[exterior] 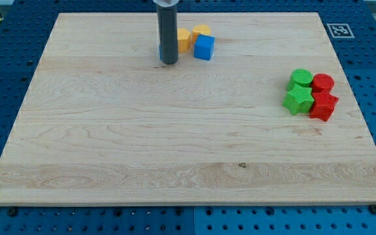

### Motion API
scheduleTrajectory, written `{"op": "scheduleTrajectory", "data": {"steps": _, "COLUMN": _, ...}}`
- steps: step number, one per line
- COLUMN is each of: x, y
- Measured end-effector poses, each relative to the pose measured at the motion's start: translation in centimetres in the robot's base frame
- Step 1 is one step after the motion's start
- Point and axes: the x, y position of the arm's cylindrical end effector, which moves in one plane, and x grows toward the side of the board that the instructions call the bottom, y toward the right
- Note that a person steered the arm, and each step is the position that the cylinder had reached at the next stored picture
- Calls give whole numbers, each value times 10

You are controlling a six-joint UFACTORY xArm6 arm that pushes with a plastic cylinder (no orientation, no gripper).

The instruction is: Push the triangle to the top left side of the board

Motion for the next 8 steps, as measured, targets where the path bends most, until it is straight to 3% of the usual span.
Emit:
{"op": "scheduleTrajectory", "data": {"steps": 3, "x": -5, "y": 60}}
{"op": "scheduleTrajectory", "data": {"steps": 8, "x": -22, "y": 40}}
